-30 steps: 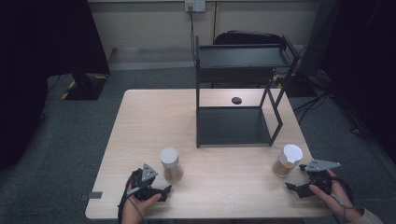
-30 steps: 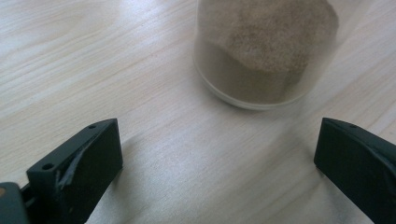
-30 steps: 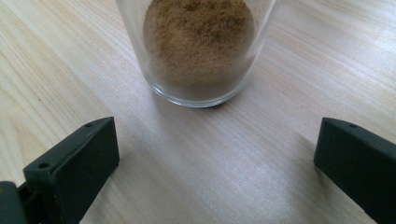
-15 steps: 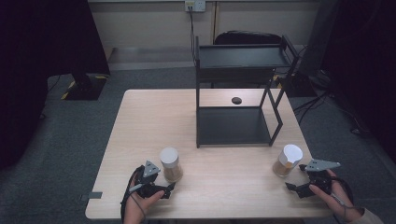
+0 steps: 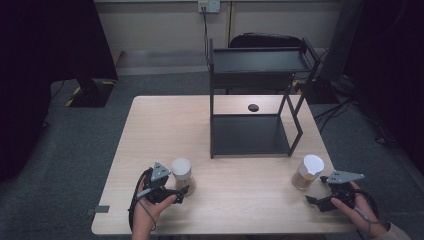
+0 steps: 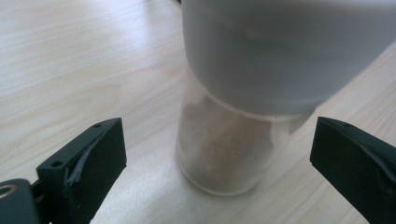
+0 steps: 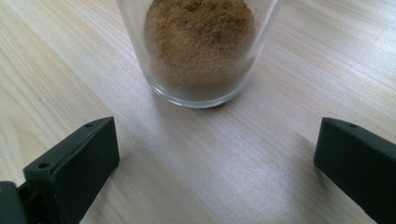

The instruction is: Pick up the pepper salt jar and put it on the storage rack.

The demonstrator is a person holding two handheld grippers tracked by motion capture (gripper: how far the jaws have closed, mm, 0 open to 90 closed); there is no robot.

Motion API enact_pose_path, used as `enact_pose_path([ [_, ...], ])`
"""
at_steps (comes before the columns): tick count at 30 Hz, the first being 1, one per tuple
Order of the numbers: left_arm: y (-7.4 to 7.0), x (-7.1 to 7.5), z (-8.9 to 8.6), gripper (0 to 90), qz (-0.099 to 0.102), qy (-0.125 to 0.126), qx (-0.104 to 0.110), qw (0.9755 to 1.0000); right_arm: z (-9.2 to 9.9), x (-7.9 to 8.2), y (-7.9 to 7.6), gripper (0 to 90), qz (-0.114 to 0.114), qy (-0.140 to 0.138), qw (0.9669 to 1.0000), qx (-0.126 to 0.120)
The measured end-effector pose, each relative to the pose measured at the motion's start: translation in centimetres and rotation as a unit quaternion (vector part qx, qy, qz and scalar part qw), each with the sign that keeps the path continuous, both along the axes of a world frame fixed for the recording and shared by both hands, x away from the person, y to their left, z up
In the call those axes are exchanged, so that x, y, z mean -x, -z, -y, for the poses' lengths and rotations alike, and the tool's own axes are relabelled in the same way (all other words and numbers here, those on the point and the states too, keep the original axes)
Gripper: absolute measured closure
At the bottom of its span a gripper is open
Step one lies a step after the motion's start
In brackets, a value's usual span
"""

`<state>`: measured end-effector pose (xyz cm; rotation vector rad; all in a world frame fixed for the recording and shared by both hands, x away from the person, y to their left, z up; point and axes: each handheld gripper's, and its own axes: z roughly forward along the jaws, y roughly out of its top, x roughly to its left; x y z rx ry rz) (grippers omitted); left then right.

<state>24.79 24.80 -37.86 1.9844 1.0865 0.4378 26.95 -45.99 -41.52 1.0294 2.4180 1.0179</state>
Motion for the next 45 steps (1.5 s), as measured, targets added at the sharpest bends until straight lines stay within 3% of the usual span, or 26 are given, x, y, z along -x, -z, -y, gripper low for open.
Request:
enact_pose_path([
  [12,0.2,-1.1,0.3,4.3,0.003,-0.002,0.017,0.9998,0.0,0.0,0.0,0.0,0.0,0.0,1.0,0.0],
  [24,0.9,-1.5,0.7,19.2,0.028,0.013,0.034,0.999,0.0,0.0,0.0,0.0,0.0,0.0,1.0,0.0],
  [32,0.6,-2.0,1.2,32.3,0.045,0.036,0.03,0.9979,0.0,0.0,0.0,0.0,0.0,0.0,1.0,0.0],
  [45,-0.6,-2.4,1.9,34.6,0.035,0.041,0.003,0.9985,0.0,0.0,0.0,0.0,0.0,0.0,1.0,0.0],
])
